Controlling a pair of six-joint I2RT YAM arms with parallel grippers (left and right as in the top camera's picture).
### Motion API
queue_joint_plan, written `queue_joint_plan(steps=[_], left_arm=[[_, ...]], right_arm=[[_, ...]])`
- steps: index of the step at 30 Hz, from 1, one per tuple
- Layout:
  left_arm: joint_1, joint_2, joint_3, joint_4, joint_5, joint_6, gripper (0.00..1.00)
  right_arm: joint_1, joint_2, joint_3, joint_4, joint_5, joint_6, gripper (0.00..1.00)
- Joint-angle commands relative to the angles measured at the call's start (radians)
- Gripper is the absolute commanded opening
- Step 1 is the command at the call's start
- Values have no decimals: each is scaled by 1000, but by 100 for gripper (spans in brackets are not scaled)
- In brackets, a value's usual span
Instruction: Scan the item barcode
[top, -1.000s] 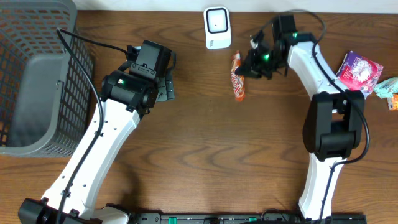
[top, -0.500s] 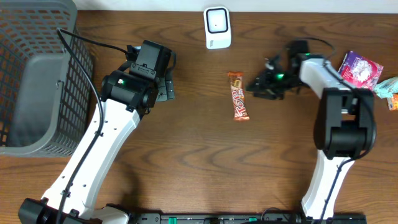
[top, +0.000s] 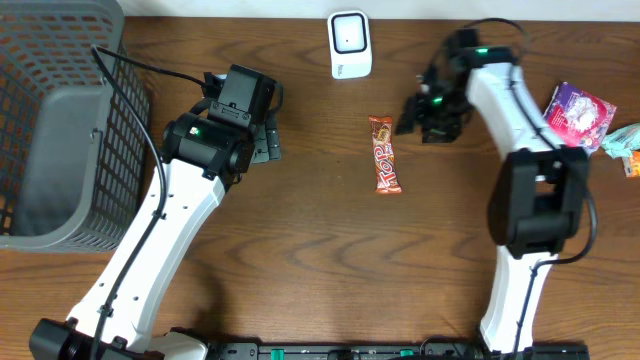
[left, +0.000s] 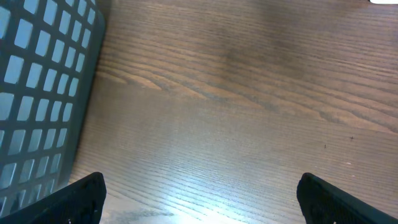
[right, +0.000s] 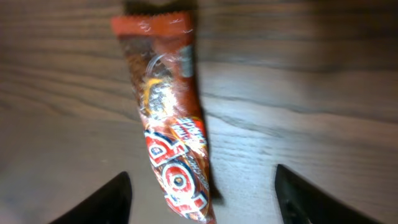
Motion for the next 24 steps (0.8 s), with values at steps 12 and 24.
queue_joint_plan(steps=[12, 24], left_arm=[[3, 0, 12, -3, -2, -2, 98], [3, 0, 12, -3, -2, -2, 98]], right_arm=[[226, 2, -90, 98, 398, 113, 58], [227, 1, -171, 251, 377, 117, 1]])
